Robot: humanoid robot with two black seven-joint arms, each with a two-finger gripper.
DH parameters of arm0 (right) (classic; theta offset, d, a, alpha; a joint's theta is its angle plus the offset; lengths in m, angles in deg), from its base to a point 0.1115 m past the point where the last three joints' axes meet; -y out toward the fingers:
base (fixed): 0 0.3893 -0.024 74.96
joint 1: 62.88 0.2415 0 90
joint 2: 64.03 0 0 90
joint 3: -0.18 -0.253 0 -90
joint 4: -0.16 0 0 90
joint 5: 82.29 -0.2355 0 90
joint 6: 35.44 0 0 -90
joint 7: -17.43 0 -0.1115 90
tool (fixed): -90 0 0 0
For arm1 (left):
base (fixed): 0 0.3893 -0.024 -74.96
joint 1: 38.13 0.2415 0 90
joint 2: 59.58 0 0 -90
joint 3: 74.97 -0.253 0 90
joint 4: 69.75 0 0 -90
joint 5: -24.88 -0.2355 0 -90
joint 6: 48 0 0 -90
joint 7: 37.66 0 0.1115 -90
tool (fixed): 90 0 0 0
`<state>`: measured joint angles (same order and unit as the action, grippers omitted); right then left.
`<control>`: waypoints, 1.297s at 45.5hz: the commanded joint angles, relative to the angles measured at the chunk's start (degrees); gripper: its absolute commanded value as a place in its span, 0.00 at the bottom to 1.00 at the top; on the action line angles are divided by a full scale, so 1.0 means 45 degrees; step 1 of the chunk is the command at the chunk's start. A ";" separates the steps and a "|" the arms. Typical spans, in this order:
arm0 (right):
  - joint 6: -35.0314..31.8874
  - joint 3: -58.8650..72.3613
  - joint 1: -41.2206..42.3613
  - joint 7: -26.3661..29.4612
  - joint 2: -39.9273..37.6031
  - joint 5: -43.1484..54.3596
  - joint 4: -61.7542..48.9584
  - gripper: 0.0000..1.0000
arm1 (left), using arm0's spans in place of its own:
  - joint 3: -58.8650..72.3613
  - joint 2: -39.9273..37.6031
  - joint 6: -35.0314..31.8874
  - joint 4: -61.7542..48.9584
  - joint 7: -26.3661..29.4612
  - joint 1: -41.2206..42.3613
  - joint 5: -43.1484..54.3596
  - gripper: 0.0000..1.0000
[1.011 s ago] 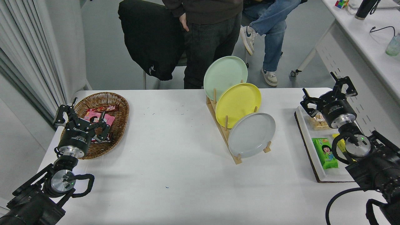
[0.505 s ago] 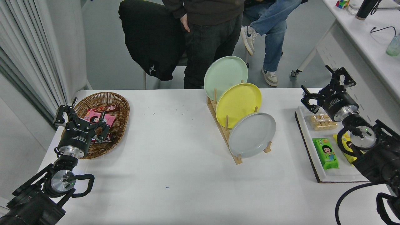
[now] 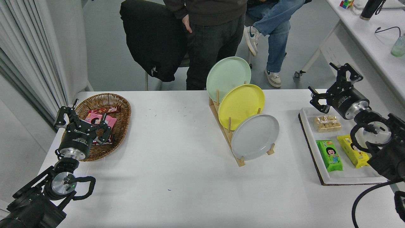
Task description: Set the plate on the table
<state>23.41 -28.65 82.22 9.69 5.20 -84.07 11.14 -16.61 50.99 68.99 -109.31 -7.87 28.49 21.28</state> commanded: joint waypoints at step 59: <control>-0.0050 0.9549 0.3596 0.0079 -0.4018 -0.0034 0.6721 1.00 | 0.0000 0.0000 0.0000 0.0003 0.0000 0.0000 0.0000 0.98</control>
<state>23.20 5.40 94.43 10.03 -11.12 -83.52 35.28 -16.61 50.99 68.99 -109.31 -7.87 28.49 21.28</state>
